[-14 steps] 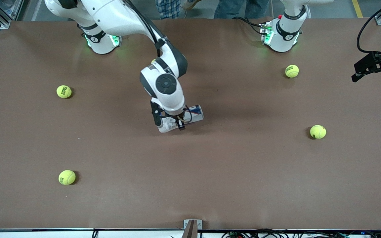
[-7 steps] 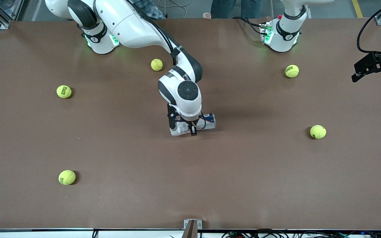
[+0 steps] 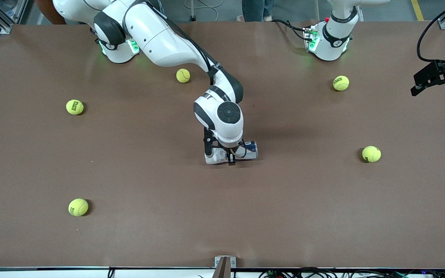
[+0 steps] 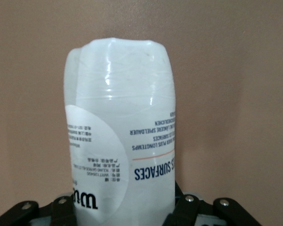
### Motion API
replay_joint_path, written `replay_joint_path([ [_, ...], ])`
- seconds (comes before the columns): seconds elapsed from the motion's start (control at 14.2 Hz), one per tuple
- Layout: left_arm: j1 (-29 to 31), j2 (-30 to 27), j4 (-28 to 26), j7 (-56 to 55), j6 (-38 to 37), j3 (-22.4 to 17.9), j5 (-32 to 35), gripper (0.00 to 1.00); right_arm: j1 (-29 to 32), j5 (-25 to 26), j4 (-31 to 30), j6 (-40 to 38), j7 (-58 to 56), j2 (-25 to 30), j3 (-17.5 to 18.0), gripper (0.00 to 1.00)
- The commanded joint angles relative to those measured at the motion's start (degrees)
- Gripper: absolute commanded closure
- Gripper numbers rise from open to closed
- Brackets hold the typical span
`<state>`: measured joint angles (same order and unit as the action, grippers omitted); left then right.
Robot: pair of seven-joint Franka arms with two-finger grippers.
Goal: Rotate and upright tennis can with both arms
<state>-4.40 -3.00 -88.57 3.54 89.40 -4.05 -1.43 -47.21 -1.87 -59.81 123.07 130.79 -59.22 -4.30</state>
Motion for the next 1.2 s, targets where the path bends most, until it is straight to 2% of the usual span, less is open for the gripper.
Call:
replay_joint_path([
  [0.0,0.18,-0.16,0.32,-0.02,0.08,0.10,0.02,0.00,-0.60,0.72,2.51,1.29,1.92,-2.04,-0.71,0.37],
  [0.42,0.18,-0.16,0.32,-0.02,0.08,0.10,0.02,0.00,-1.13,0.81,2.51,3.05,1.66,-2.39,-0.71,0.33],
  [0.56,0.18,-0.16,0.32,-0.11,0.08,0.10,0.02,0.00,-1.22,0.81,2.51,3.23,1.83,-2.83,-0.71,0.20],
  [0.63,0.18,-0.16,0.32,-0.03,0.08,0.10,0.02,0.00,-1.57,0.81,2.51,3.58,1.83,-3.27,-0.80,0.20],
  [0.78,0.18,-0.16,0.32,-0.11,0.08,0.10,0.02,0.00,-1.66,0.81,2.51,4.11,1.83,-3.71,-1.15,0.04],
  [0.85,0.18,-0.16,0.32,-0.03,0.08,0.10,0.02,0.00,-1.66,0.81,2.51,4.11,1.83,-3.71,-1.24,0.00],
  [1.13,0.18,-0.16,0.32,-0.02,0.08,0.10,0.02,0.00,-1.66,0.81,2.60,4.11,1.66,-3.71,-1.33,0.00],
])
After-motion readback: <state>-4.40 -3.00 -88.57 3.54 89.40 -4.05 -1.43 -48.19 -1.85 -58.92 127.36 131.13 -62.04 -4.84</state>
